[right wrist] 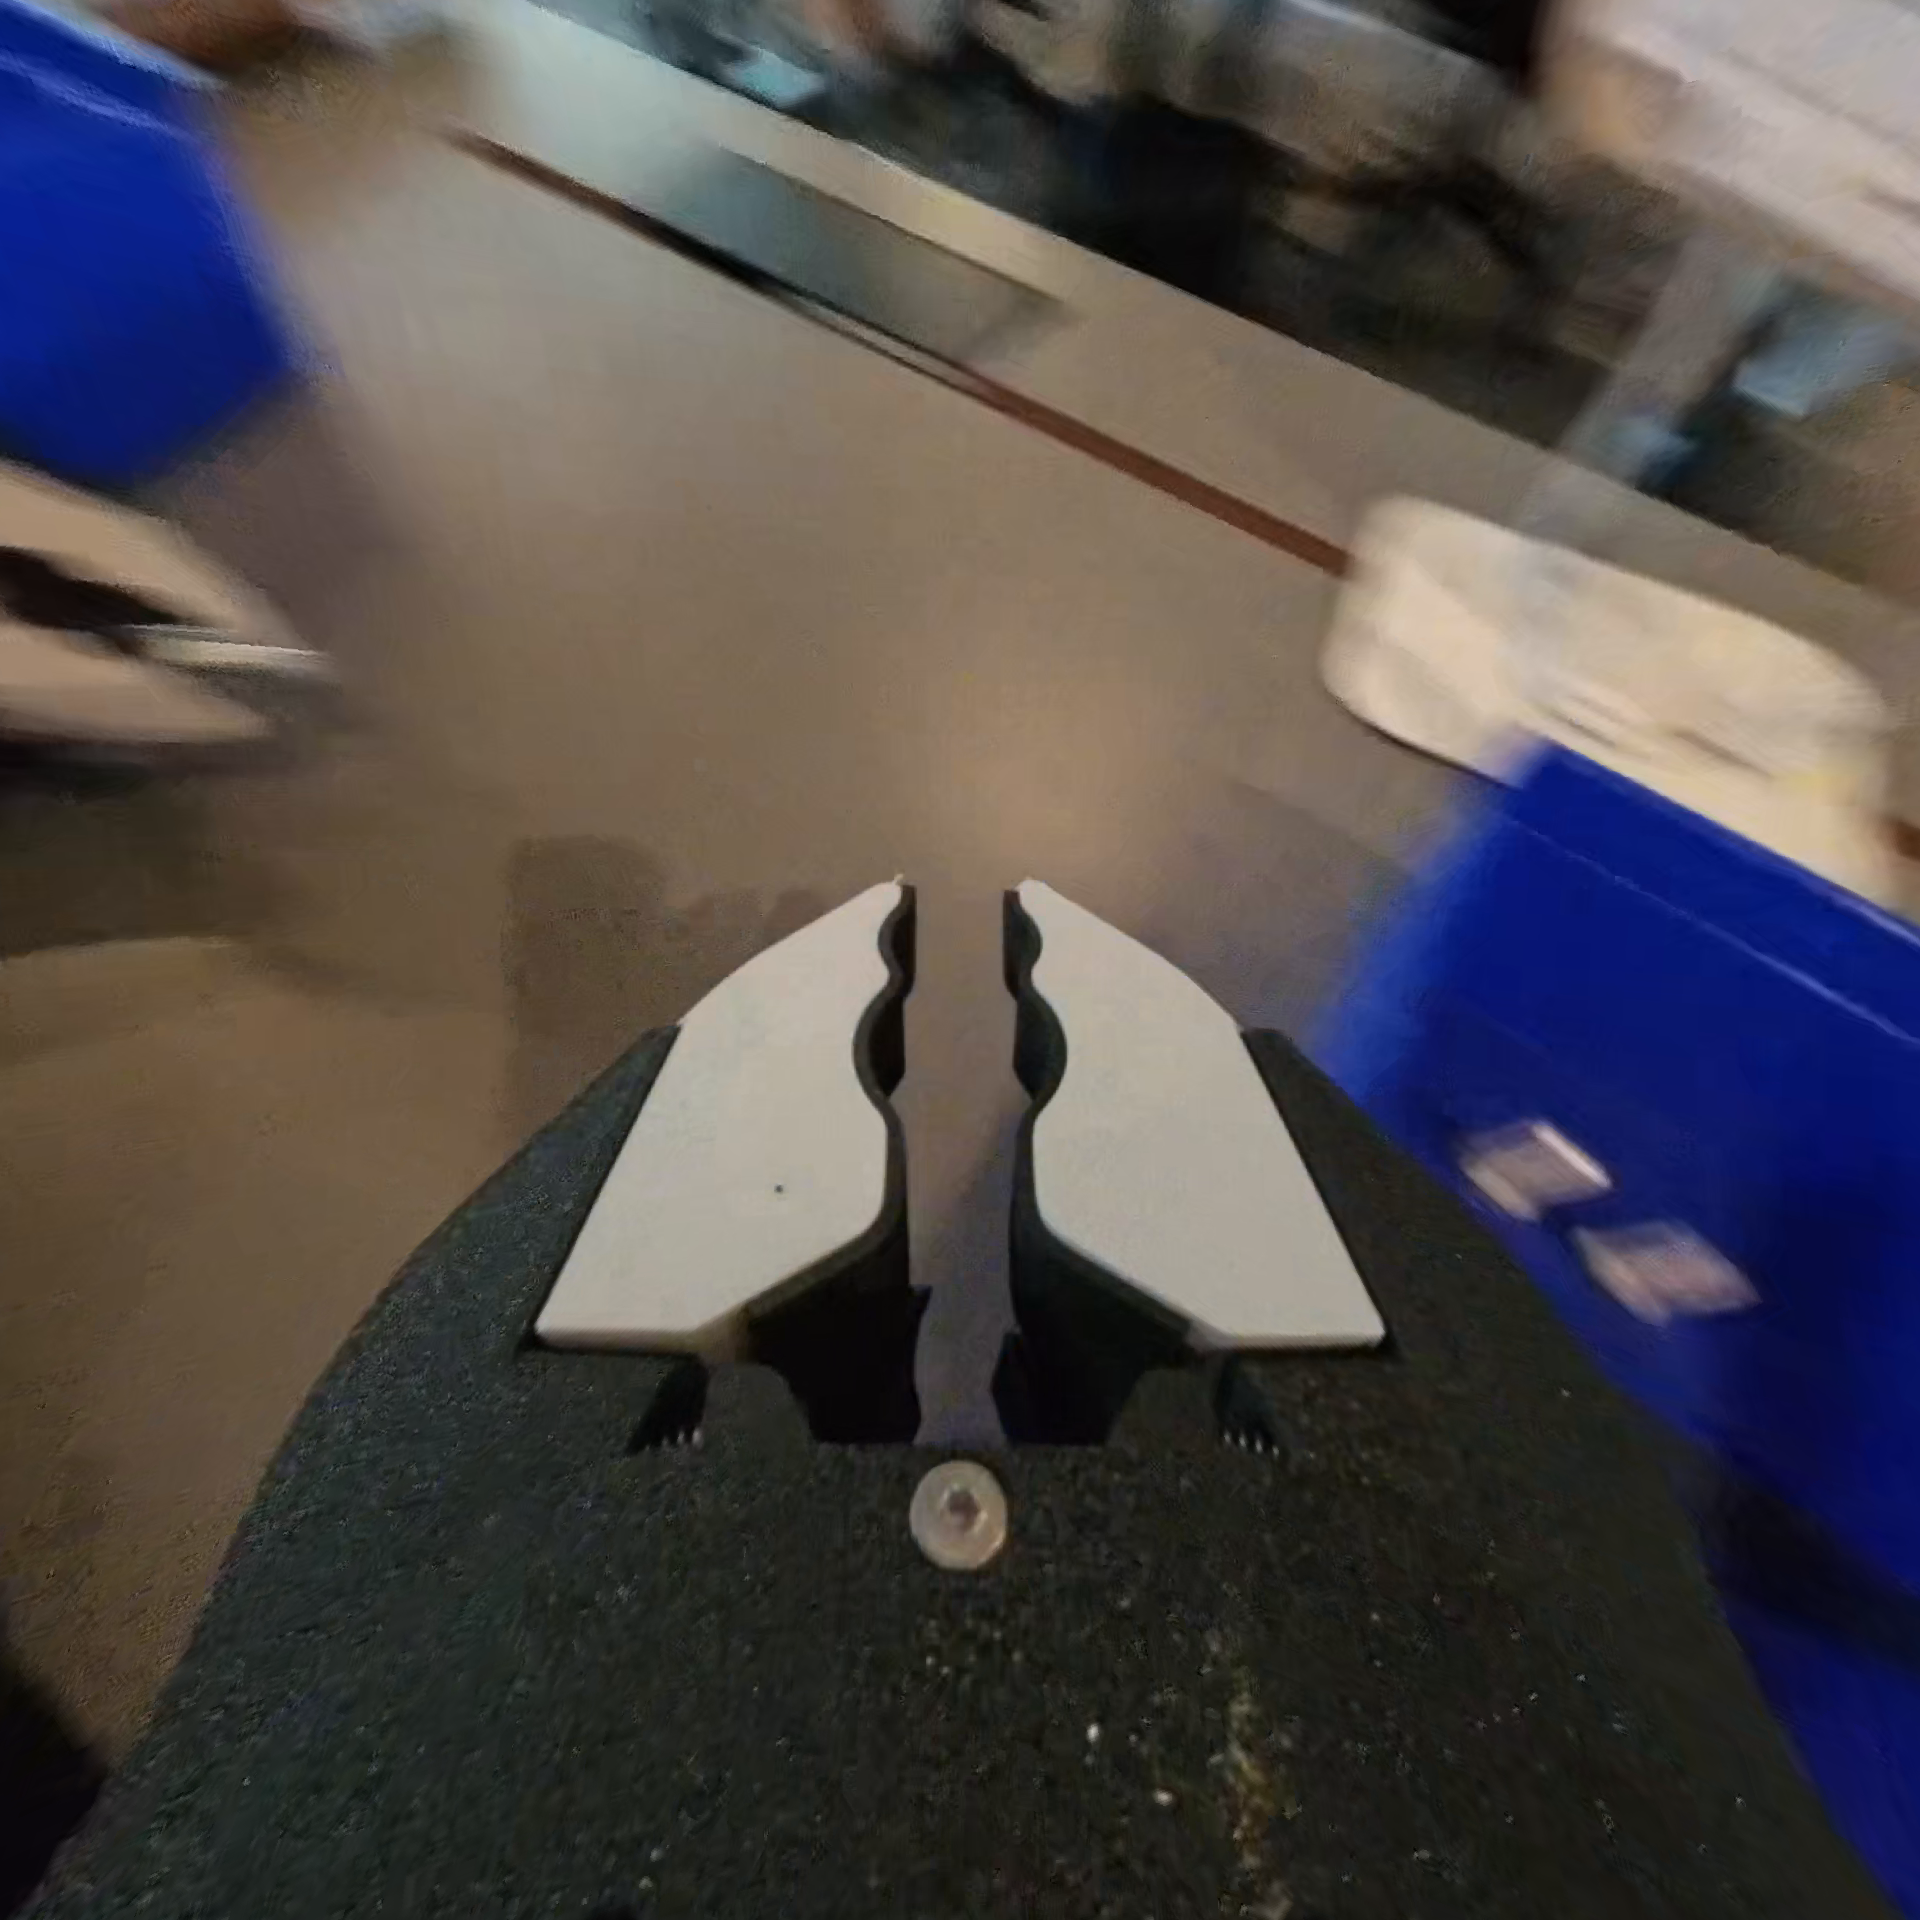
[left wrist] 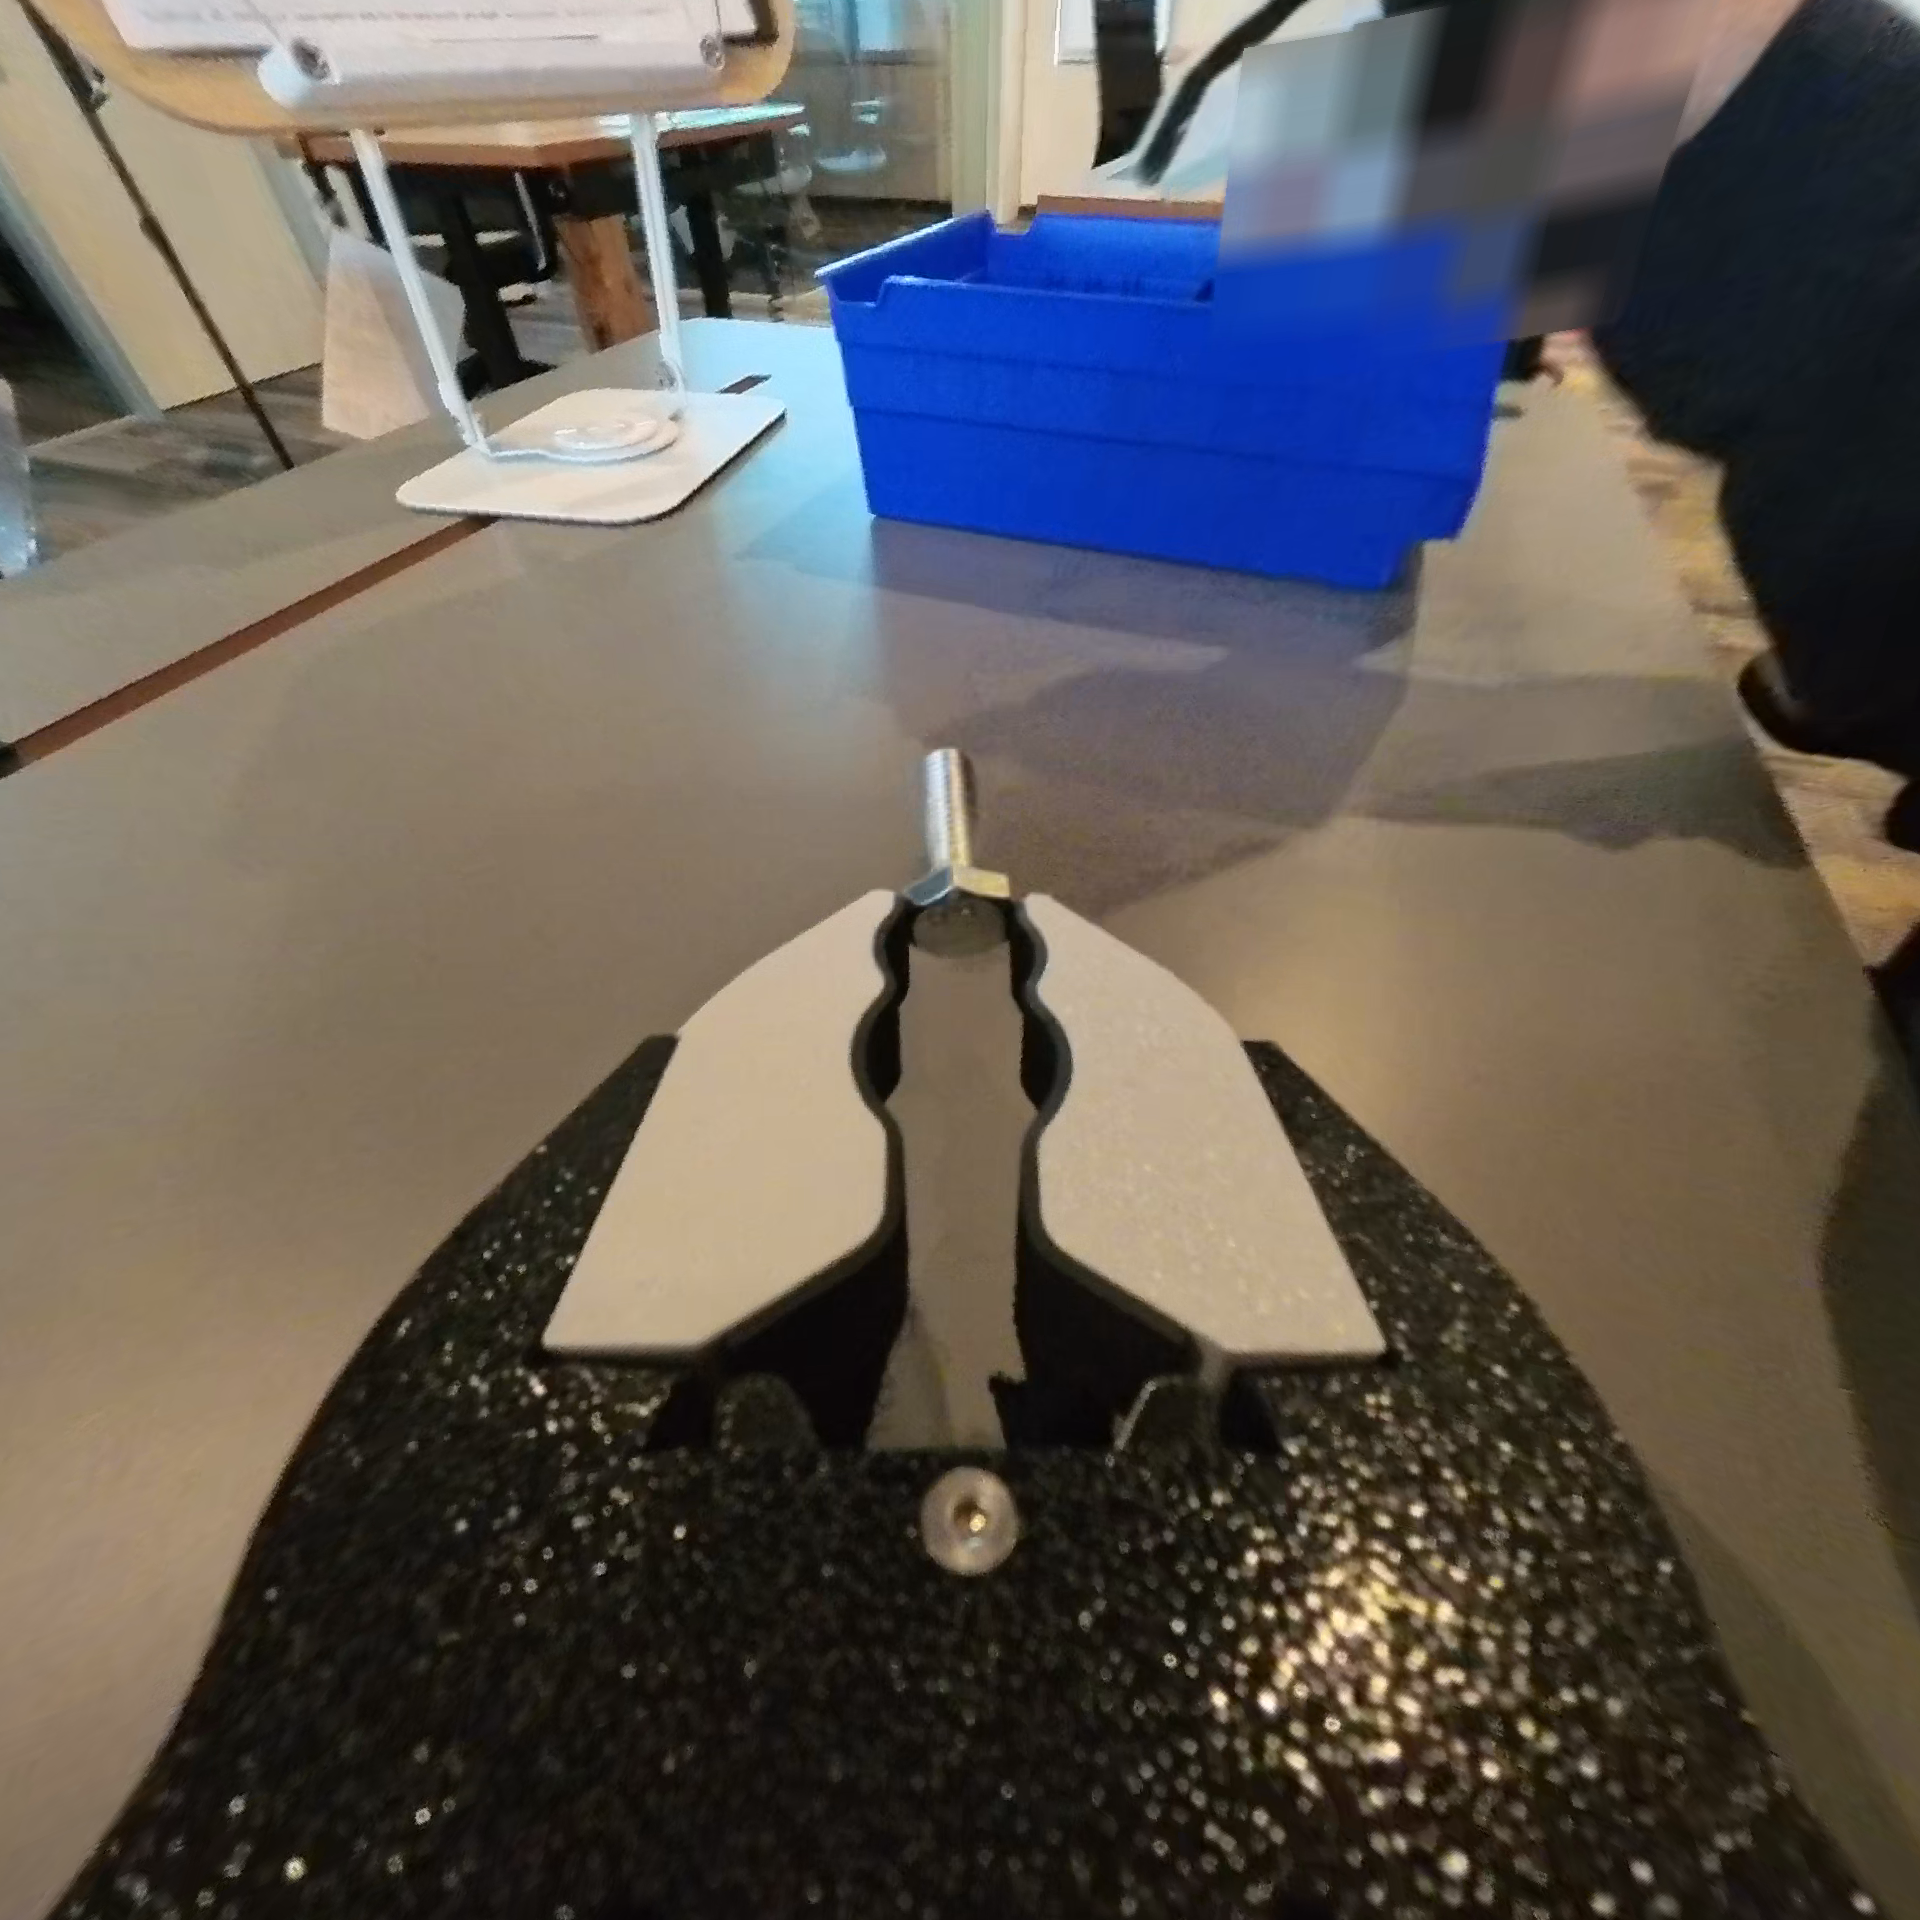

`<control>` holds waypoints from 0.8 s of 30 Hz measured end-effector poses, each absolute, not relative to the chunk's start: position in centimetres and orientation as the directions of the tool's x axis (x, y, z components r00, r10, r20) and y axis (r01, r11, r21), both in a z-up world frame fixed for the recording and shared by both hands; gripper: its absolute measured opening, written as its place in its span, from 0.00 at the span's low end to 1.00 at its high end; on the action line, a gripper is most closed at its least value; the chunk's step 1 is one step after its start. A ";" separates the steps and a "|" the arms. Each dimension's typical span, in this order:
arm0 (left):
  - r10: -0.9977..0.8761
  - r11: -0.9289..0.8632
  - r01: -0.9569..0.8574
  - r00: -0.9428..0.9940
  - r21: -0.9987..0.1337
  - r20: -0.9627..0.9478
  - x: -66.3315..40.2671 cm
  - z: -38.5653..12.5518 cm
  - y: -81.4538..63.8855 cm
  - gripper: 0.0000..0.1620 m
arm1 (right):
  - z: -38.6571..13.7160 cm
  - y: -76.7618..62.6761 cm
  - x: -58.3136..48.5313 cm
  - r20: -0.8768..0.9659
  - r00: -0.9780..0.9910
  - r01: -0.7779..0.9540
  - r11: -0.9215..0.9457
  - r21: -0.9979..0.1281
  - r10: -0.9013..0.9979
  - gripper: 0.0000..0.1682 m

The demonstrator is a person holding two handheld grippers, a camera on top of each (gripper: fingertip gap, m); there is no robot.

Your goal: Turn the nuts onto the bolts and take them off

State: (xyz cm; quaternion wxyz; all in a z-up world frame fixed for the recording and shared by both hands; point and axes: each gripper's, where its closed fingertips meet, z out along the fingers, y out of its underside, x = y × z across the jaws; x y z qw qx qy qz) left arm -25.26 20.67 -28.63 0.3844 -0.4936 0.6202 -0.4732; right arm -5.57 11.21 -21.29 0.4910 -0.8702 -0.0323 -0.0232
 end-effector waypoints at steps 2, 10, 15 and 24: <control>-0.960 0.077 -0.198 -0.280 -0.977 -0.019 -25.4 -28.0 19.7 0.11 | -22.2 13.9 -12.8 -0.023 0.944 0.141 -0.467 -0.873 0.329 0.11; -0.881 0.198 -0.094 -0.453 -0.976 -0.135 -26.1 -27.3 16.1 0.11 | -26.8 15.9 -25.7 -0.360 0.567 0.160 -0.527 -0.834 0.741 0.15; -0.871 0.219 -0.098 -0.468 -0.971 -0.149 -26.0 -27.6 15.7 0.11 | -26.5 15.9 -26.9 -0.376 0.517 0.138 -0.508 -0.851 0.769 0.06; -0.881 0.198 -0.092 -0.453 -0.976 -0.136 -25.8 -27.5 15.9 0.19 | -22.1 17.0 -13.1 0.012 0.929 0.205 -0.487 -0.849 0.371 0.06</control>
